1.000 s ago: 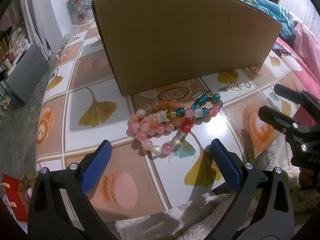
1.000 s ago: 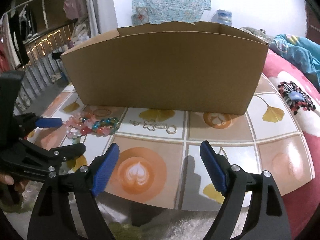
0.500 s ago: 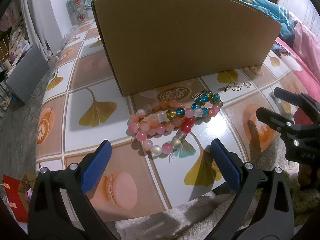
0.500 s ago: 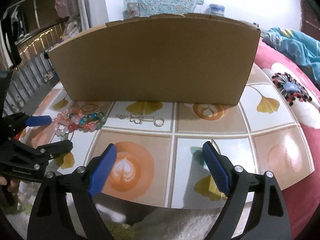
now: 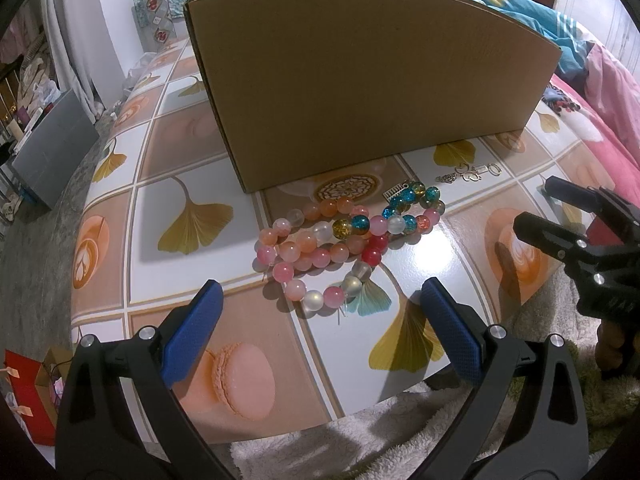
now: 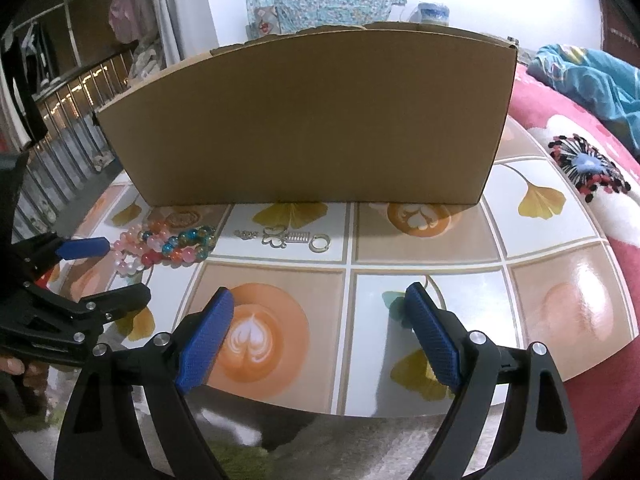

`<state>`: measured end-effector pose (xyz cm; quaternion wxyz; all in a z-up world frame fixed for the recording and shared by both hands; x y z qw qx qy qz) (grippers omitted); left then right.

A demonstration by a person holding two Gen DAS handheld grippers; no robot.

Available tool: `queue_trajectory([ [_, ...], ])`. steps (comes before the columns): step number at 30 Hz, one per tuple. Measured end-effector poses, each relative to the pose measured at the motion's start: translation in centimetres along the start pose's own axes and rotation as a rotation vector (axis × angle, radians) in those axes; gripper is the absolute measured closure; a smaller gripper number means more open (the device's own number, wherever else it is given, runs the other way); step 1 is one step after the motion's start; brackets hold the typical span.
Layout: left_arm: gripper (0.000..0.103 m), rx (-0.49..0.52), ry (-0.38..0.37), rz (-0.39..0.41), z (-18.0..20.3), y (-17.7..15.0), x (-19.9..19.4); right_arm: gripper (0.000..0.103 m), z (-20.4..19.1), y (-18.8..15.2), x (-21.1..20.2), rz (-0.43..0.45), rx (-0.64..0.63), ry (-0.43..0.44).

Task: Organize jewelry
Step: 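Position both open grippers above the pink and teal beaded bracelet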

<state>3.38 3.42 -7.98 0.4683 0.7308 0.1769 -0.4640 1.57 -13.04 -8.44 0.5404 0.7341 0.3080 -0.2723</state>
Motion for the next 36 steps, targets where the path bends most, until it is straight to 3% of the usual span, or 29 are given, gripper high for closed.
queue_trajectory([
  [22,0.008,0.040,0.021,0.027,0.4,0.0,-0.4,0.018,-0.6,0.5,-2.1,0.035,-0.021,0.109],
  [36,0.012,0.060,0.034,0.096,0.8,0.9,-2.3,0.022,-1.3,0.4,-2.3,0.035,-0.019,0.168],
])
Point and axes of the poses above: each gripper's, at about its wrist camera, not at the fingertips, and x roughly the way its jaws point, z to its right, y to its top, the point moved 5 cm from there along x, roughly the way its jaws point, and after that the axes turned 15 degrees about x, right-handed, at the moved point
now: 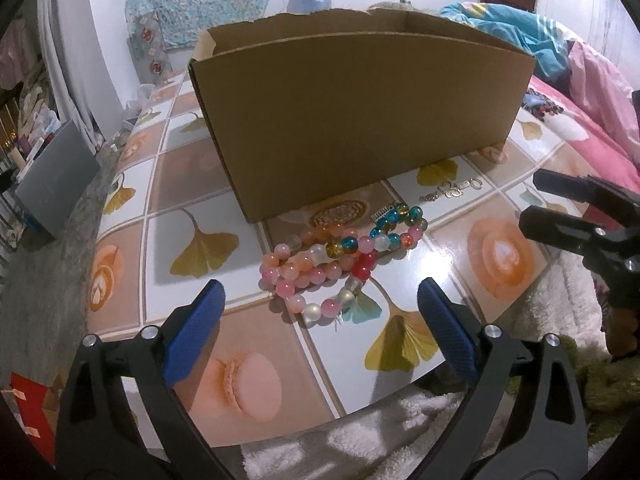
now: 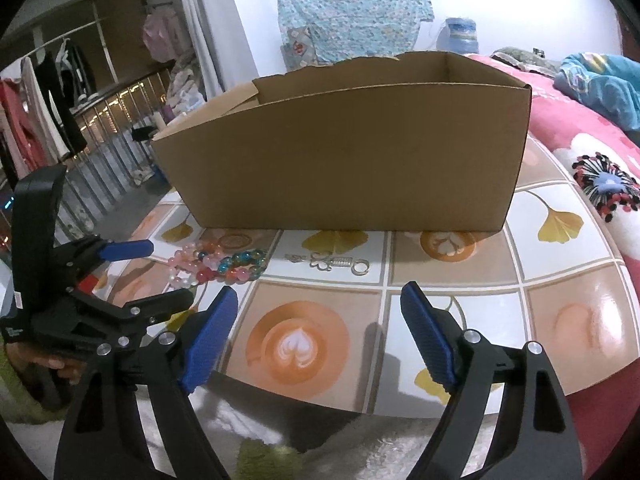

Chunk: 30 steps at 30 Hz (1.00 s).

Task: Organize jewelry
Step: 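Position both open grippers above the pink and teal beaded bracelet, then close the right gripper on the beaded bracelet beside the left gripper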

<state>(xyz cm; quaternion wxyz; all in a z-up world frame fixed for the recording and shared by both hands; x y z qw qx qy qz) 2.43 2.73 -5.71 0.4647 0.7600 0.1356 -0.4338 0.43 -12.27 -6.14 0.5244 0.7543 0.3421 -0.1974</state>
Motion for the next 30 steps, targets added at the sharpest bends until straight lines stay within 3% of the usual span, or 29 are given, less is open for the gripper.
queue_trajectory([
  [16,0.024,-0.003,0.006,0.018,-0.6,-0.3,-0.5,0.023,-0.2,0.0,-0.6,0.014,-0.003,0.037],
  [25,0.037,-0.010,0.013,0.027,-0.8,-0.2,-0.6,0.037,-1.1,0.7,0.0,-0.001,-0.061,0.082],
  [30,0.051,-0.054,-0.020,0.030,-1.7,-0.6,-0.3,0.042,-3.3,1.4,1.2,-0.033,-0.150,0.119],
])
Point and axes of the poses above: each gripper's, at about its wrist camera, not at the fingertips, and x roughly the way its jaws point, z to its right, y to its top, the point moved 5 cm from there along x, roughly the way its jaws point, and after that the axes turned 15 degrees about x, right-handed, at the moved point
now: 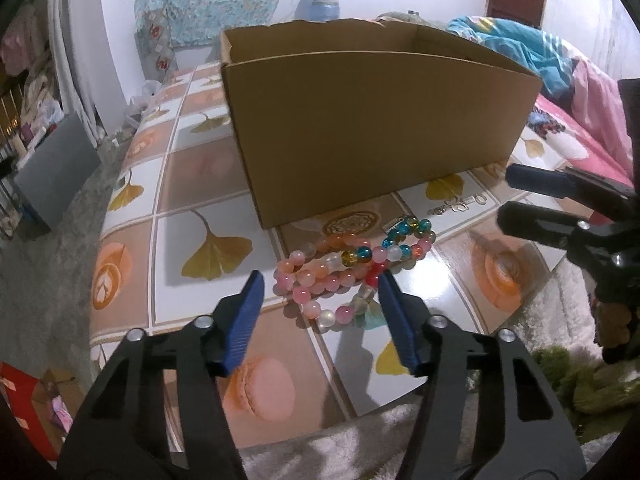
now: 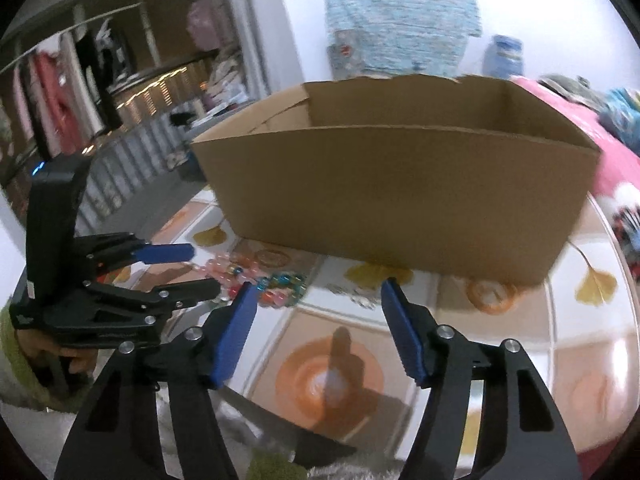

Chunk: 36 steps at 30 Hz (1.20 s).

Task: Organize jewelry
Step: 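Close the right gripper on the beaded bracelet beside the left gripper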

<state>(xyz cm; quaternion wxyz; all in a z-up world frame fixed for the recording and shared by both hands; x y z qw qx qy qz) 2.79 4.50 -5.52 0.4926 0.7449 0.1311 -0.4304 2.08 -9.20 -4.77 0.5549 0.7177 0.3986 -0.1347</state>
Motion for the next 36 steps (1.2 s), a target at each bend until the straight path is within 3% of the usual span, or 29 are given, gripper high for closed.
queue_trajectory([
  [5,0.060,-0.016,-0.019,-0.011,-0.6,-0.5,0.4,0.048,-2.9,0.0,1.8,-0.063,-0.148,0.051],
  [7,0.065,-0.012,-0.021,-0.013,-0.7,-0.7,0.5,0.055,-3.8,-0.2,2.7,-0.093,-0.204,0.054],
  [12,0.066,0.013,-0.007,-0.011,-0.5,-0.7,0.5,0.057,-5.0,-0.5,4.3,-0.154,-0.302,0.052],
  [17,0.066,0.028,-0.004,-0.007,-0.3,-0.7,0.6,0.088,-4.8,-1.0,5.4,-0.222,-0.346,0.039],
  [21,0.067,0.037,-0.002,-0.007,-0.2,-0.8,0.5,0.099,-4.7,-0.8,4.7,-0.237,-0.304,0.078],
  [31,0.067,0.083,0.024,-0.008,0.4,-0.7,0.3,0.100,-5.3,0.4,1.5,-0.169,-0.243,0.135],
  [36,0.067,0.109,0.041,-0.014,0.8,-0.6,0.3,0.098,-5.3,0.4,2.0,-0.187,-0.237,0.134],
])
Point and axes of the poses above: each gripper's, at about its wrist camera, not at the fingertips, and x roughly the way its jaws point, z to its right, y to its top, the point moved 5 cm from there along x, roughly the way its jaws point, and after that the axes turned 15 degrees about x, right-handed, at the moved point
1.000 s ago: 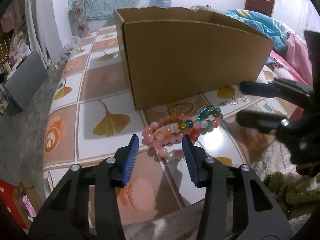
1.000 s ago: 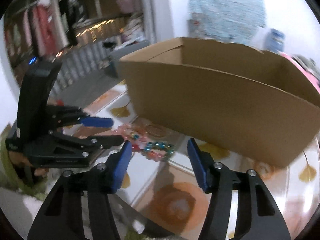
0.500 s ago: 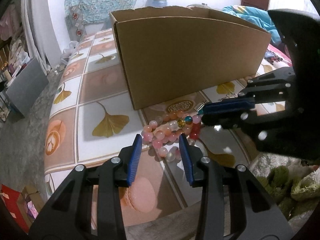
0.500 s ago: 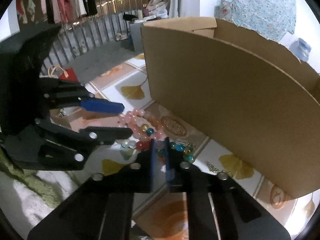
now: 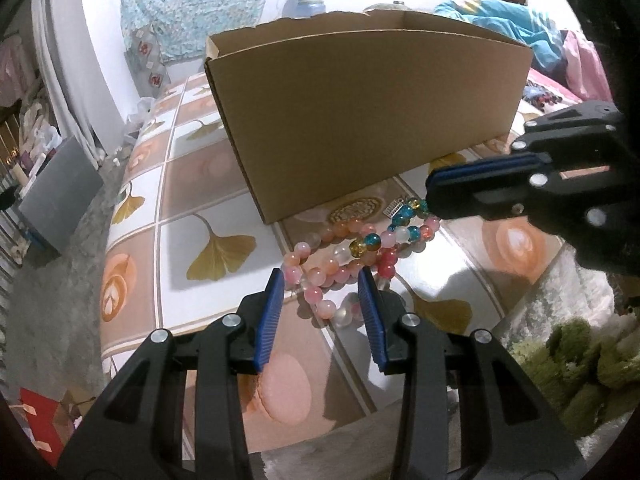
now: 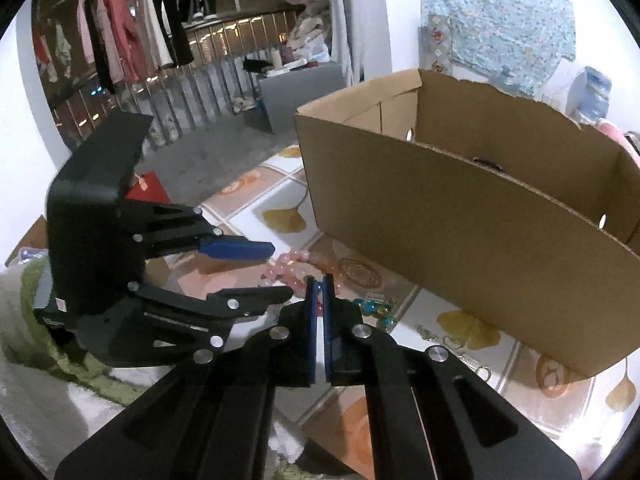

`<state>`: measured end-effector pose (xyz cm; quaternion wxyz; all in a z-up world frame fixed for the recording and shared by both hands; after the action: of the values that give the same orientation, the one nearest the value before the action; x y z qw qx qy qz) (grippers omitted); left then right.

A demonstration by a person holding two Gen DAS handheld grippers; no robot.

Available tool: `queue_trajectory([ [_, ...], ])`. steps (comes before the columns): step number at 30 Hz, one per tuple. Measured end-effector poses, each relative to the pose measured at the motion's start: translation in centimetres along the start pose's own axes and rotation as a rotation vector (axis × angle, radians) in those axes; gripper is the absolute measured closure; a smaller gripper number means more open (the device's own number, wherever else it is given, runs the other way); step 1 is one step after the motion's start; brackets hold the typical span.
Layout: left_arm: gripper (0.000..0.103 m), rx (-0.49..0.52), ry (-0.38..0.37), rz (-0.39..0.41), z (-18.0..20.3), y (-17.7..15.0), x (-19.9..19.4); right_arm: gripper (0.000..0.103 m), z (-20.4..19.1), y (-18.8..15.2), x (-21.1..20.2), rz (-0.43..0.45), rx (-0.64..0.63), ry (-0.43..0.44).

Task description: Organize jewelry

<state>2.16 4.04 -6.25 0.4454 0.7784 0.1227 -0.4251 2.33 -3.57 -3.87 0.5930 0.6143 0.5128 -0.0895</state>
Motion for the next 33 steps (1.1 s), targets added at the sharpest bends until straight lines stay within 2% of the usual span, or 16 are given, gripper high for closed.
queue_trajectory([
  [3,0.067,0.002,-0.001,0.002,0.2,0.0,-0.3,0.073,0.0,-0.1,1.0,-0.027,-0.048,-0.038],
  [4,0.067,0.000,0.000,0.003,0.2,0.0,-0.3,0.072,-0.1,-0.1,1.2,-0.026,-0.071,-0.048],
  [10,0.067,-0.037,-0.021,0.018,-0.2,-0.3,-0.9,0.073,-0.4,-0.9,3.8,-0.106,-0.172,-0.089],
  [11,0.067,-0.045,-0.027,0.019,-0.3,-0.4,-1.0,0.074,-0.5,-0.9,3.7,-0.096,-0.187,-0.097],
  [12,0.067,-0.058,-0.038,0.016,-0.4,-0.5,-1.0,0.087,-0.5,-0.9,3.7,-0.101,-0.191,-0.097],
  [13,0.067,-0.071,-0.049,0.014,-0.5,-0.6,-1.0,0.092,-0.5,-0.9,3.8,-0.115,-0.186,-0.098],
  [15,0.067,-0.101,-0.071,0.015,-0.8,-0.8,-0.9,0.093,-0.4,-0.8,3.7,-0.119,-0.161,-0.080],
  [27,0.072,-0.206,-0.125,0.001,-1.5,-1.5,-0.1,0.094,-1.6,-0.1,1.8,-0.048,-0.149,-0.058],
  [33,0.072,-0.175,-0.106,0.016,-0.9,-1.4,-0.5,0.094,-3.1,0.4,0.4,-0.005,-0.171,-0.044],
])
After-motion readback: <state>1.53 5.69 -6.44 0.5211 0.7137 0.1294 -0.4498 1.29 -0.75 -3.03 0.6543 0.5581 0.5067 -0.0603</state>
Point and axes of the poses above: each gripper's, at about its wrist camera, not at the fingertips, and x roughly the way its jaws point, z to its right, y to its top, the point moved 5 cm from there along x, roughly the way its jaws point, and after that the axes turned 15 degrees about x, right-handed, at the moved point
